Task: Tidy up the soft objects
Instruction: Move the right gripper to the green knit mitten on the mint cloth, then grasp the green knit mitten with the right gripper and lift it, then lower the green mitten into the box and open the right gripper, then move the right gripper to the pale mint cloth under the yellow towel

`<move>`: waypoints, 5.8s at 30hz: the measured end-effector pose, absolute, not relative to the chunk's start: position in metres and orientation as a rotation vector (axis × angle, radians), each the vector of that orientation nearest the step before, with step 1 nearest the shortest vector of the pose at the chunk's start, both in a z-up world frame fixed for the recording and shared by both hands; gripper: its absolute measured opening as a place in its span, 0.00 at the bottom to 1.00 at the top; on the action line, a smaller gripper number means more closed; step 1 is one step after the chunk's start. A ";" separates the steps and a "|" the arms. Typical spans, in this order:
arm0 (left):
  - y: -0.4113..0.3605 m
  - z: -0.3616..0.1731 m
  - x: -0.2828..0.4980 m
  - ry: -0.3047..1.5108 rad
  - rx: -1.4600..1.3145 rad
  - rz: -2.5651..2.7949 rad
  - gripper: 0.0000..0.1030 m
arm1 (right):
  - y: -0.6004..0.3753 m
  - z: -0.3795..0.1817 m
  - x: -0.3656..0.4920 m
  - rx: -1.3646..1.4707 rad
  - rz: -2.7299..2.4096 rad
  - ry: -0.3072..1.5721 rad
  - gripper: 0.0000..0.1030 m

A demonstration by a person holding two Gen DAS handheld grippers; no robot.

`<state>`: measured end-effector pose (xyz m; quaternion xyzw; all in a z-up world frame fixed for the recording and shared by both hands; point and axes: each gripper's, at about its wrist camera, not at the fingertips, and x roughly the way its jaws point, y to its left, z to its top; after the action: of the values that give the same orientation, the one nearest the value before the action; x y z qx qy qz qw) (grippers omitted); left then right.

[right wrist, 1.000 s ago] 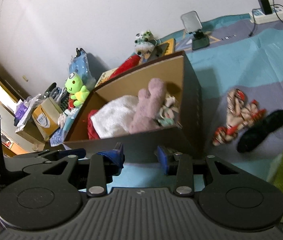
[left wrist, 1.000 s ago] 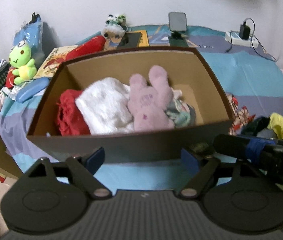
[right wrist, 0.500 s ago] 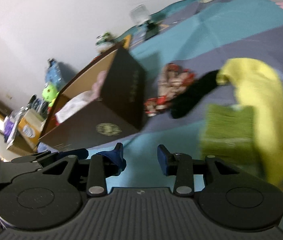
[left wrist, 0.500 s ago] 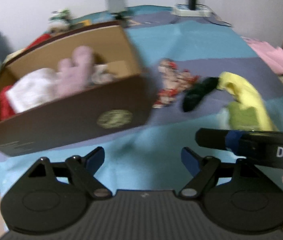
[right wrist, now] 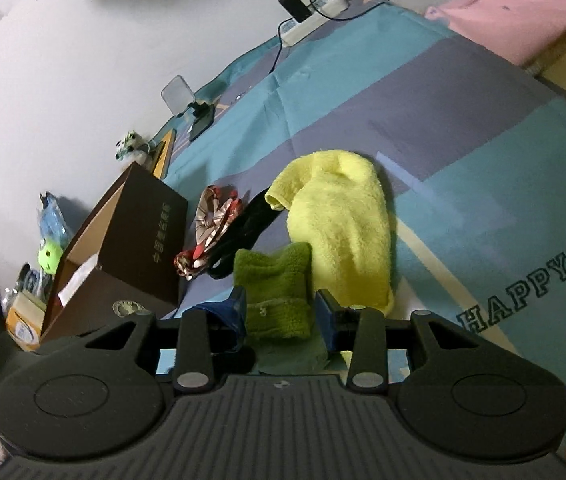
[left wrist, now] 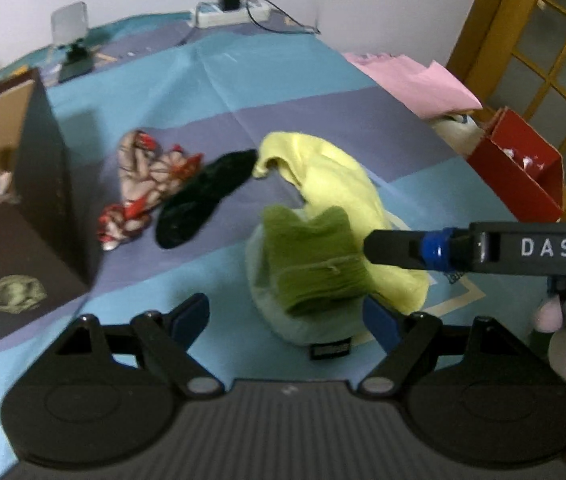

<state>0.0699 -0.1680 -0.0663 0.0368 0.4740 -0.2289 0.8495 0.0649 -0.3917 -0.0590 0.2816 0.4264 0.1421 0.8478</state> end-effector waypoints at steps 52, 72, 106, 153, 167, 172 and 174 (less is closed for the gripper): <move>0.035 0.035 0.080 0.658 -0.056 -0.323 0.13 | -0.175 0.028 0.119 0.341 0.722 0.643 0.01; 0.185 -0.010 0.167 0.732 -0.124 -0.135 0.14 | -0.009 -0.003 0.207 0.217 0.742 0.786 0.01; 0.168 0.014 0.126 0.742 -0.060 0.036 0.50 | -0.065 0.005 0.167 0.387 0.690 0.750 0.11; -0.115 -0.055 0.029 0.944 0.100 -0.262 0.51 | -0.325 -0.054 0.040 0.520 0.392 0.859 0.13; -0.163 -0.094 0.073 0.966 0.024 -0.579 0.55 | -0.373 -0.077 0.063 0.640 0.311 0.931 0.15; -0.169 -0.104 0.083 0.974 0.013 -0.611 0.55 | -0.378 -0.089 0.067 0.644 0.260 0.945 0.13; -0.172 -0.105 0.084 0.961 0.016 -0.632 0.55 | -0.380 -0.090 0.069 0.662 0.267 0.953 0.14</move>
<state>0.0838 -0.1721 -0.1046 0.0075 0.4543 -0.2989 0.8392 0.0692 -0.3803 -0.0904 0.3119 0.4486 0.1257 0.8280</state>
